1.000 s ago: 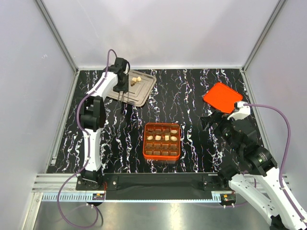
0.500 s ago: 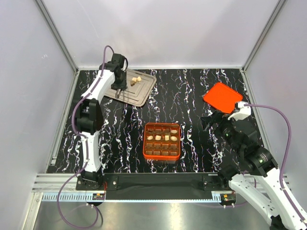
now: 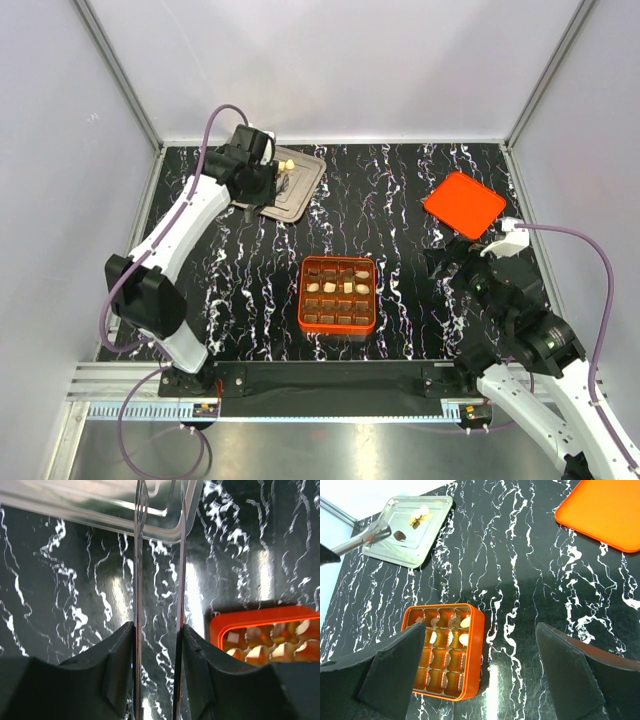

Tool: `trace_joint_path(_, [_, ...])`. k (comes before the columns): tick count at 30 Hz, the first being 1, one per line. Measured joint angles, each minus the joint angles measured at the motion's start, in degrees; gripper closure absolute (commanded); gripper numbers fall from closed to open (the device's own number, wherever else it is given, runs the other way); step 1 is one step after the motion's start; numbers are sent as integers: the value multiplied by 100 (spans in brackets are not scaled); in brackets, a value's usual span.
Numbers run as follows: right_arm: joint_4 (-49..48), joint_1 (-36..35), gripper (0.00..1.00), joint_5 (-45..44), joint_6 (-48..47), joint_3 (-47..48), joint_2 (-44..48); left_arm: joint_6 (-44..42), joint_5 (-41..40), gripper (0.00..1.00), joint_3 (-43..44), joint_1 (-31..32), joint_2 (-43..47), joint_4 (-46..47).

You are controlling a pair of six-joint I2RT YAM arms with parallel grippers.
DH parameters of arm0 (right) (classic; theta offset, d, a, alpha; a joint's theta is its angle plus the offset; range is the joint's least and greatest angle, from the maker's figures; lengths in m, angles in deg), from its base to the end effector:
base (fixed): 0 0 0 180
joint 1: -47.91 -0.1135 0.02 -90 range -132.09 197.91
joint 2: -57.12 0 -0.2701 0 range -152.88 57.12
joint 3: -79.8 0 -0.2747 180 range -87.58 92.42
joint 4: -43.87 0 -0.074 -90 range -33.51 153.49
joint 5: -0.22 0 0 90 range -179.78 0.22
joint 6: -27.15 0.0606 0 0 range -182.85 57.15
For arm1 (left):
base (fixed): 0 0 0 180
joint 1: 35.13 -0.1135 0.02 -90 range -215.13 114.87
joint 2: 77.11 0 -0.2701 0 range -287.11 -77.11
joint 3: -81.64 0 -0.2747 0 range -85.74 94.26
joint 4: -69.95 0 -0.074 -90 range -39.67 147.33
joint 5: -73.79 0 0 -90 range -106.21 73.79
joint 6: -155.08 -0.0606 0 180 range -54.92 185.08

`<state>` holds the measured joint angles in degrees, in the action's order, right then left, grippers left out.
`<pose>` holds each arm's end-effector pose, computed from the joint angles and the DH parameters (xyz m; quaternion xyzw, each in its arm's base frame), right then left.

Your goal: Pack the chocolate

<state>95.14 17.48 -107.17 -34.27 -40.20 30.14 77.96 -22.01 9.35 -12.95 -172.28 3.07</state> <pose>0.1254 0.0527 0.3444 0.0756 0.8023 0.1787 0.5645 0.3642 -0.1419 0.3330 0.0616 0.9489 -0.0462 0.3061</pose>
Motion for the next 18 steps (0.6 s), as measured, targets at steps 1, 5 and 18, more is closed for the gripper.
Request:
trace_joint_path(1, [26, 0, 0, -4, 4, 0, 20, 13, -24, 55, -83, 15, 52, -7])
trace_joint_path(5, [50, 0, 0, -9, 15, 0, 74, 46, -205, 54, -133, -151, -72, 17])
trace_joint_path(18, [120, 0, 0, -166, -149, 90, 85, 13, -640, 49, 811, -695, -2002, 181])
